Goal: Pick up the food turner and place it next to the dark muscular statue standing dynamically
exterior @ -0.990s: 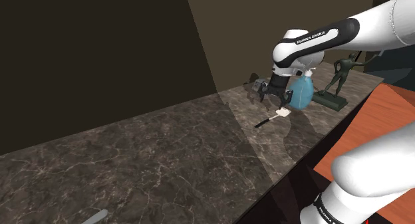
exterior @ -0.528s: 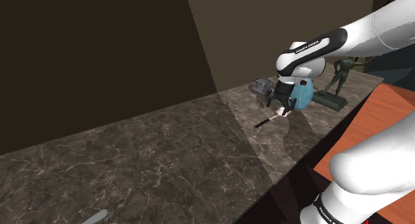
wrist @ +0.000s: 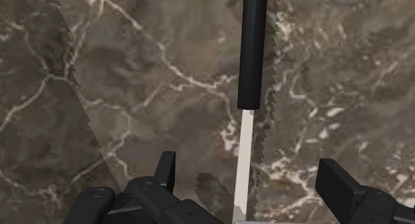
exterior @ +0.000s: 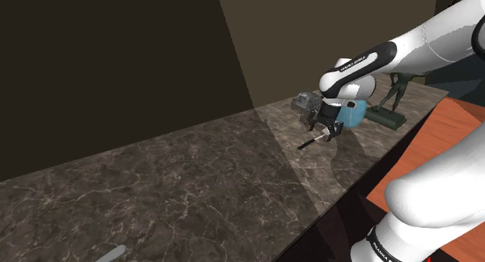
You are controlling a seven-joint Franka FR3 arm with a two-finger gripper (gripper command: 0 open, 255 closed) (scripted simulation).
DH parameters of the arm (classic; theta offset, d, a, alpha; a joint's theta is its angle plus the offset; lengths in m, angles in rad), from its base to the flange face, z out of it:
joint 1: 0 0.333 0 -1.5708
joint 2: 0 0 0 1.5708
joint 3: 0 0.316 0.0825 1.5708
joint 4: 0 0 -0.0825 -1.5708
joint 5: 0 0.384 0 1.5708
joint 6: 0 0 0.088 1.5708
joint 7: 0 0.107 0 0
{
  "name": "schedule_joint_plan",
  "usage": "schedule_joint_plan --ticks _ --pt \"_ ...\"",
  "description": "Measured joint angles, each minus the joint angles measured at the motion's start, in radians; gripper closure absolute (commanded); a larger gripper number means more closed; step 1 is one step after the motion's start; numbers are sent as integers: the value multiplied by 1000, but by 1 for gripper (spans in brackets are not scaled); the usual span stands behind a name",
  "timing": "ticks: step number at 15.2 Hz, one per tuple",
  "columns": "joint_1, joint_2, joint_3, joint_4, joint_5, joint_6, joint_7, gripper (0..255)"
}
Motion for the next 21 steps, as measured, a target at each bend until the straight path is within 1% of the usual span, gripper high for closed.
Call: schedule_joint_plan --ticks 4,5,15,21 --pt "0 2 0 -1 0 3 0 0" --pt "0 2 0 -1 0 3 0 255" --pt "0 1 0 -1 0 3 0 255" --pt "-1 -40 1 29 -6 -68 8 255"
